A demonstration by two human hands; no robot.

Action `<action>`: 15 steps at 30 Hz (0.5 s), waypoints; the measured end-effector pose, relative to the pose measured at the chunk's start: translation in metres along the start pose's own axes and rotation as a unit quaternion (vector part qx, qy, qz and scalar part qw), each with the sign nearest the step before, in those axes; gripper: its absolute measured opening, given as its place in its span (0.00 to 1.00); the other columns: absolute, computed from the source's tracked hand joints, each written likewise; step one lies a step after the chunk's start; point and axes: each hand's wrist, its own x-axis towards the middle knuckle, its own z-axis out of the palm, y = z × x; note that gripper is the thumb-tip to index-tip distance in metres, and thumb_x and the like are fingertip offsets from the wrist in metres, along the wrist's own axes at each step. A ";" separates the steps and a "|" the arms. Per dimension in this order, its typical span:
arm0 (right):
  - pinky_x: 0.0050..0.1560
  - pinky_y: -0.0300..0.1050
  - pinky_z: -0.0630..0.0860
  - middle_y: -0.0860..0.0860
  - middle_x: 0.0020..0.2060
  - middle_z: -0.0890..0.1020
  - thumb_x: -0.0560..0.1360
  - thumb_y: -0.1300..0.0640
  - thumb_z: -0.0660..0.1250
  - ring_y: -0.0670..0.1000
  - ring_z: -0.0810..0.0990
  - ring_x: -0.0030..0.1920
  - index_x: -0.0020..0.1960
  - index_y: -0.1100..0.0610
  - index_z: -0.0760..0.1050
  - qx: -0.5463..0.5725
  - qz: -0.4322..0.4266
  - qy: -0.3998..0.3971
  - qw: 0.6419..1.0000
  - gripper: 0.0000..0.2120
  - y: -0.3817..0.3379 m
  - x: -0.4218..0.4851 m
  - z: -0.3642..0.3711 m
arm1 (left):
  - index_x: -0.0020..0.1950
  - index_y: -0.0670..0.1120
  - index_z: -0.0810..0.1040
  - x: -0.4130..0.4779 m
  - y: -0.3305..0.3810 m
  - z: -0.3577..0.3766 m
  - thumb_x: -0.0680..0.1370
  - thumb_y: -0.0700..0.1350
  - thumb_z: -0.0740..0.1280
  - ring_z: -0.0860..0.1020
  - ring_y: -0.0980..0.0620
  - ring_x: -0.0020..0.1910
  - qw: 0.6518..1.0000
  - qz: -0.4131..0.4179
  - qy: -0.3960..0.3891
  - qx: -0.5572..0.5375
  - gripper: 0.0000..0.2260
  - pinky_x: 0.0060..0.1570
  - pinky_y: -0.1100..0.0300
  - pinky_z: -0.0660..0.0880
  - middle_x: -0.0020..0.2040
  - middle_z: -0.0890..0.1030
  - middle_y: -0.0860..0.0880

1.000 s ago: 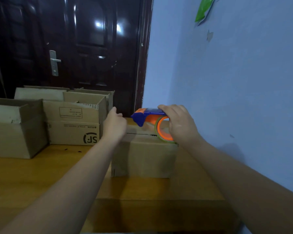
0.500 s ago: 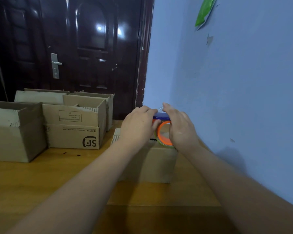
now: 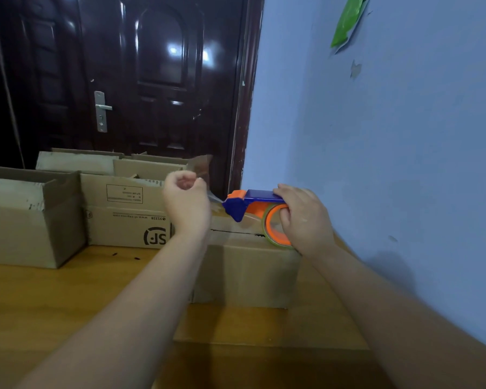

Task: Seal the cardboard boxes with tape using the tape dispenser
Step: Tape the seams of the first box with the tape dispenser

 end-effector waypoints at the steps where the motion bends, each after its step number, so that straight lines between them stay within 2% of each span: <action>1: 0.60 0.52 0.73 0.58 0.60 0.80 0.73 0.58 0.58 0.59 0.77 0.60 0.63 0.62 0.76 0.000 0.003 -0.005 1.000 0.21 0.000 0.000 -0.001 | 0.43 0.53 0.73 0.002 -0.003 -0.004 0.76 0.39 0.66 0.79 0.49 0.43 1.000 -0.027 0.009 -0.013 0.09 0.48 0.48 0.80 0.45 0.78 0.50; 4: 0.60 0.50 0.73 0.56 0.62 0.79 0.75 0.62 0.61 0.57 0.76 0.63 0.64 0.61 0.75 -0.008 0.009 -0.006 1.000 0.19 0.000 0.000 -0.007 | 0.45 0.49 0.74 0.007 -0.015 -0.017 0.76 0.39 0.66 0.78 0.51 0.39 0.994 -0.096 0.036 -0.043 0.05 0.46 0.54 0.80 0.47 0.79 0.45; 7: 0.49 0.48 0.73 0.55 0.53 0.82 0.73 0.64 0.63 0.58 0.78 0.53 0.60 0.59 0.75 -0.047 0.025 -0.013 0.998 0.15 -0.001 0.000 -0.014 | 0.51 0.45 0.76 0.010 -0.024 -0.030 0.77 0.40 0.66 0.79 0.53 0.38 0.983 -0.159 0.048 -0.072 0.04 0.44 0.60 0.78 0.46 0.80 0.47; 10: 0.39 0.47 0.66 0.53 0.45 0.77 0.75 0.64 0.60 0.56 0.72 0.43 0.57 0.57 0.69 -0.104 0.065 -0.071 0.990 0.11 -0.006 0.006 -0.023 | 0.44 0.46 0.79 0.011 -0.033 -0.040 0.78 0.41 0.66 0.80 0.51 0.42 0.980 -0.188 0.037 -0.055 0.04 0.50 0.56 0.79 0.46 0.82 0.46; 13: 0.37 0.47 0.66 0.53 0.43 0.73 0.72 0.68 0.59 0.58 0.70 0.41 0.49 0.57 0.62 -0.127 0.070 -0.085 0.986 0.10 -0.009 0.014 -0.029 | 0.42 0.46 0.79 0.008 -0.041 -0.047 0.77 0.40 0.65 0.80 0.47 0.45 0.981 -0.188 0.028 -0.035 0.06 0.53 0.51 0.78 0.43 0.81 0.46; 15: 0.36 0.47 0.66 0.53 0.38 0.70 0.70 0.69 0.59 0.58 0.70 0.38 0.47 0.57 0.60 -0.122 0.083 -0.101 0.984 0.12 -0.012 0.018 -0.030 | 0.42 0.46 0.78 0.007 -0.043 -0.049 0.77 0.40 0.64 0.80 0.46 0.47 0.981 -0.192 0.027 -0.027 0.06 0.53 0.50 0.78 0.43 0.80 0.46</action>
